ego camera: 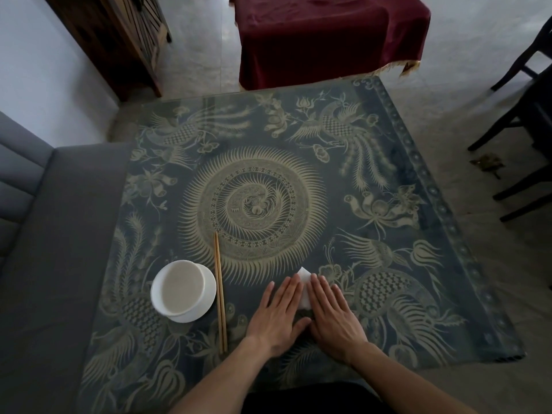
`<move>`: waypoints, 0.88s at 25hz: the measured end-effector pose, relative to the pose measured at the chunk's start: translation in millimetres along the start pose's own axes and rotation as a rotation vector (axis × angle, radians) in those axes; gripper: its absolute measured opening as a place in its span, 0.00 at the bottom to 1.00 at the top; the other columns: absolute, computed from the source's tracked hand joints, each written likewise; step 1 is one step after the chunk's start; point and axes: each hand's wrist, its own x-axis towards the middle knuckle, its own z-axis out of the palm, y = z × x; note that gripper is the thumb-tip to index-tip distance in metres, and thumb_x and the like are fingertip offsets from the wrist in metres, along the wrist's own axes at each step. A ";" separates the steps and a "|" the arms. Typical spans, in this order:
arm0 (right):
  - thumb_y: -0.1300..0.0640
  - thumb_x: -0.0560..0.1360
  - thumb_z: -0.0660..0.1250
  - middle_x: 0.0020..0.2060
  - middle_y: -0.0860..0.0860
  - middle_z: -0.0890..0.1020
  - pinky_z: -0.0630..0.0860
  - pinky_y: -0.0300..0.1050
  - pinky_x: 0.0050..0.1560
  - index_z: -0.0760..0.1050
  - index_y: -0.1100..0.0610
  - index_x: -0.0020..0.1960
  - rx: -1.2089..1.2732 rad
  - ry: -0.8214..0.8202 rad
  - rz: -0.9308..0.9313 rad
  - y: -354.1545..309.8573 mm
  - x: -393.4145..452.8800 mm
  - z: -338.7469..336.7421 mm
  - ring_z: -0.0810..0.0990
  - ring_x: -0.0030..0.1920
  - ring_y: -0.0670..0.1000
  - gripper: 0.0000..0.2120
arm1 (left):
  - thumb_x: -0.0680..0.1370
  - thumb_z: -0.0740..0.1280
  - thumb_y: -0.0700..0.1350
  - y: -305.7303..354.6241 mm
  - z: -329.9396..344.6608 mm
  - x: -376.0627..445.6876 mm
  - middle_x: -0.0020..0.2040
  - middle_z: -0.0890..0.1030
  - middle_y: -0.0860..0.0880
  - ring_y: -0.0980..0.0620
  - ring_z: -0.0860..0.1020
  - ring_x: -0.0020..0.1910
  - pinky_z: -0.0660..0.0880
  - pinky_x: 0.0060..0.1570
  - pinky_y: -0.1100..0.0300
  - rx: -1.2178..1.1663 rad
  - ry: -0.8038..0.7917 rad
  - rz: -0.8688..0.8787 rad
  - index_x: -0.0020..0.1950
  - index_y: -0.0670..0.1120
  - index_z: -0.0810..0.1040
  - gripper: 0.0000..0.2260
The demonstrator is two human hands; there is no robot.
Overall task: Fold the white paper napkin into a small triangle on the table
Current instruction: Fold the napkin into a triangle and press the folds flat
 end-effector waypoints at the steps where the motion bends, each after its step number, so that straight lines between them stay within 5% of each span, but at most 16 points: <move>1: 0.42 0.80 0.44 0.78 0.58 0.45 0.43 0.56 0.73 0.44 0.63 0.78 0.003 0.000 0.001 0.2 -0.1 2.0 0.43 0.77 0.59 0.34 | 0.80 0.36 0.66 -1.5 2.0 -1.2 0.78 0.32 0.49 0.52 0.30 0.76 0.33 0.73 0.46 0.013 0.012 -0.005 0.78 0.46 0.33 0.34; 6: 0.37 0.81 0.48 0.77 0.58 0.56 0.52 0.56 0.72 0.55 0.62 0.77 0.027 0.034 -0.006 7.5 -5.0 7.2 0.53 0.77 0.56 0.35 | 0.83 0.46 0.63 -11.2 8.6 -8.8 0.81 0.50 0.47 0.49 0.47 0.79 0.46 0.71 0.40 0.048 0.115 0.003 0.80 0.44 0.51 0.31; 14: 0.37 0.79 0.55 0.78 0.57 0.57 0.51 0.56 0.73 0.54 0.61 0.78 0.000 0.070 -0.024 31.2 -21.4 11.0 0.49 0.78 0.54 0.37 | 0.83 0.51 0.60 -21.3 6.6 -19.6 0.81 0.50 0.47 0.48 0.46 0.79 0.49 0.71 0.39 0.008 0.092 0.022 0.80 0.45 0.51 0.31; 22: 0.42 0.81 0.50 0.77 0.57 0.57 0.52 0.56 0.72 0.54 0.61 0.77 0.031 0.117 -0.042 13.6 11.2 -7.6 0.50 0.77 0.54 0.32 | 0.83 0.42 0.61 -10.4 -22.5 19.0 0.80 0.39 0.49 0.53 0.36 0.78 0.35 0.74 0.45 -0.001 0.080 0.081 0.80 0.45 0.40 0.31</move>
